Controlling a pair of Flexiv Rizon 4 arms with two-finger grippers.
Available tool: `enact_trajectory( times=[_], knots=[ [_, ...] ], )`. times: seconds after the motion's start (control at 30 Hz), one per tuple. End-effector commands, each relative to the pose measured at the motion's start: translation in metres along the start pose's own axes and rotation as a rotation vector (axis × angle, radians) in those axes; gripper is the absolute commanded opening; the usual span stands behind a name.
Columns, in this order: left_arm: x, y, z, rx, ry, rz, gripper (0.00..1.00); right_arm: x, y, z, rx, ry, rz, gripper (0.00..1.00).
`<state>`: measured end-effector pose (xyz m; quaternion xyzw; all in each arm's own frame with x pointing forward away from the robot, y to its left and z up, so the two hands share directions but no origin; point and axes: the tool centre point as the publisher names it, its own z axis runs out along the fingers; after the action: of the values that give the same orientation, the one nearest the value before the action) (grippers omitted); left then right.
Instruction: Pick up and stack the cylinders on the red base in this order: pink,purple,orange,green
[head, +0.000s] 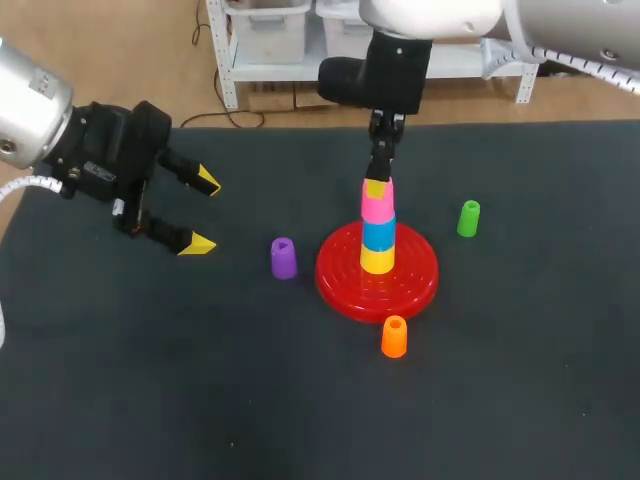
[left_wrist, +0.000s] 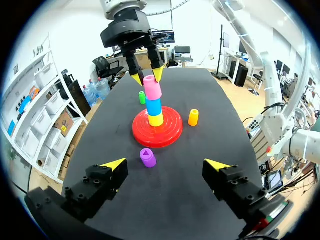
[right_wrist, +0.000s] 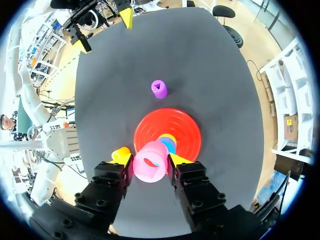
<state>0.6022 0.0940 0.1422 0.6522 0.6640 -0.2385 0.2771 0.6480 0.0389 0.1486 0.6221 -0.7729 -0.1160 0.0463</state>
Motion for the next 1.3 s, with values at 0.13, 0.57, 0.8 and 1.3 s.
enact_trajectory(
  times=[0.13,0.57,0.8,1.3],
  knots=[
    [0.0,0.0,0.001,-0.001,0.001,0.0,1.0,0.005,0.0,0.001,0.024,-0.005,0.004,0.0],
    [0.0,0.0,0.001,-0.001,0.001,0.0,1.0,0.009,0.004,0.007,0.024,-0.016,0.015,0.0],
    [0.0,0.0,0.001,-0.001,0.001,0.0,1.0,0.007,0.004,0.012,0.032,-0.009,0.013,0.0],
    [0.0,0.0,0.001,-0.001,0.001,0.0,1.0,0.007,0.001,0.004,0.088,-0.003,0.021,0.0]
  ],
)
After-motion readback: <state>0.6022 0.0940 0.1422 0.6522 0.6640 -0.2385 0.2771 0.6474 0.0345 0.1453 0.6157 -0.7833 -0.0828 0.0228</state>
